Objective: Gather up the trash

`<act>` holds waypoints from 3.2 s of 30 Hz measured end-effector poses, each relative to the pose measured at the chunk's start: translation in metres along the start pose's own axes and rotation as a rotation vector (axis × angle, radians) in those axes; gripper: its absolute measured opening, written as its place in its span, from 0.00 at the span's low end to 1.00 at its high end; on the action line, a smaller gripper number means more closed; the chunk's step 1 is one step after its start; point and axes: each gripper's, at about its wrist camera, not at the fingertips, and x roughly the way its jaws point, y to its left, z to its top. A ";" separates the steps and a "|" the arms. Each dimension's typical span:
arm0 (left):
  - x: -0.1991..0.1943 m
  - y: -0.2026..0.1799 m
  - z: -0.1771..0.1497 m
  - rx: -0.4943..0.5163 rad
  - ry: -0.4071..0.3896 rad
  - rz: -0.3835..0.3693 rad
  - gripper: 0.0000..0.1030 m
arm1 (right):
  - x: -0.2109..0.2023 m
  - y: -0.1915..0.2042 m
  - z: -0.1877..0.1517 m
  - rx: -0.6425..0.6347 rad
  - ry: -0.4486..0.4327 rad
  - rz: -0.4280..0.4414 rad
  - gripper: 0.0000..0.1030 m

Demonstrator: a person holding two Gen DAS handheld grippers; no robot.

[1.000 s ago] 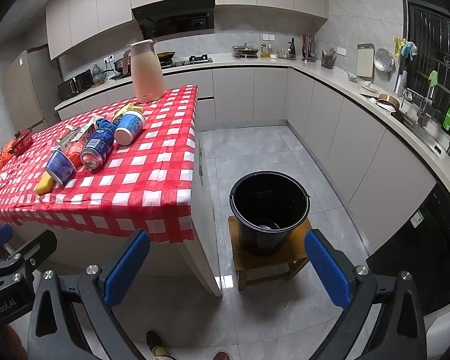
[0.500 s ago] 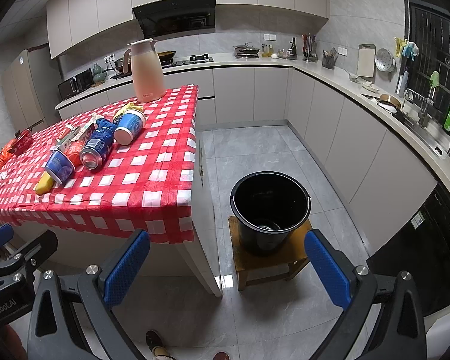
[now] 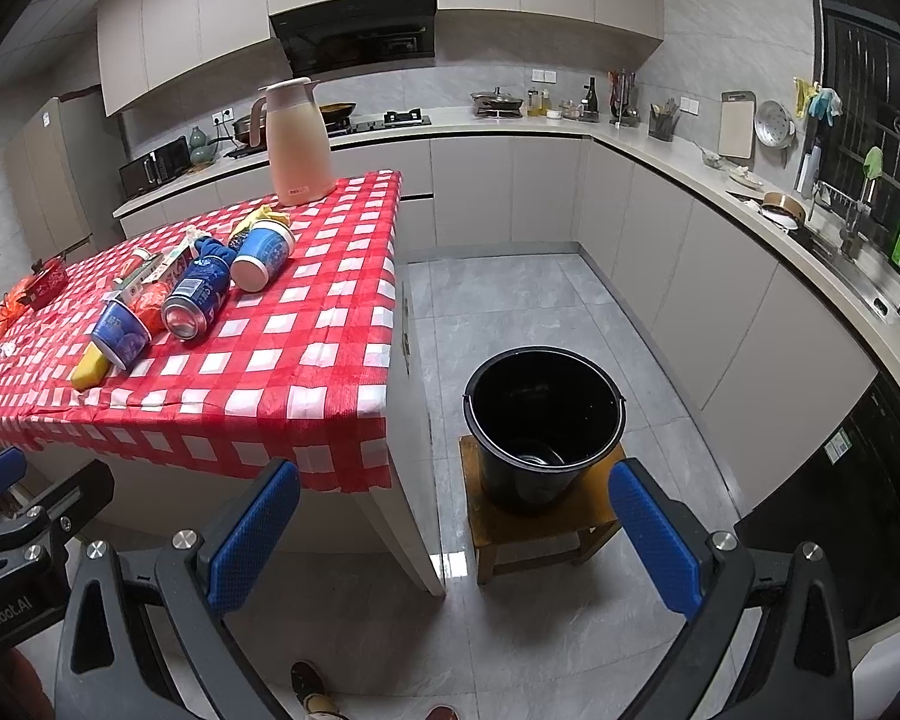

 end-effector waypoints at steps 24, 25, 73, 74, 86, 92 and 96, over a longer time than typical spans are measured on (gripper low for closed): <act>0.002 0.014 0.012 -0.032 -0.007 0.044 0.99 | 0.006 0.018 0.009 -0.030 -0.023 0.040 1.00; 0.002 0.016 0.013 -0.036 -0.008 0.049 0.99 | 0.006 0.019 0.010 -0.033 -0.024 0.043 1.00; 0.160 0.200 0.115 -0.046 0.096 0.046 0.99 | 0.142 0.216 0.108 -0.050 0.051 0.110 1.00; 0.165 0.200 0.116 -0.036 0.098 0.028 0.99 | 0.146 0.219 0.110 -0.048 0.053 0.109 1.00; 0.206 0.198 0.129 0.083 0.144 -0.090 0.94 | 0.195 0.249 0.136 -0.005 0.089 0.121 1.00; 0.214 0.194 0.127 0.131 0.154 -0.151 0.81 | 0.218 0.262 0.144 -0.002 0.113 0.132 1.00; 0.214 0.197 0.127 0.129 0.138 -0.187 0.80 | 0.238 0.271 0.145 0.005 0.145 0.170 1.00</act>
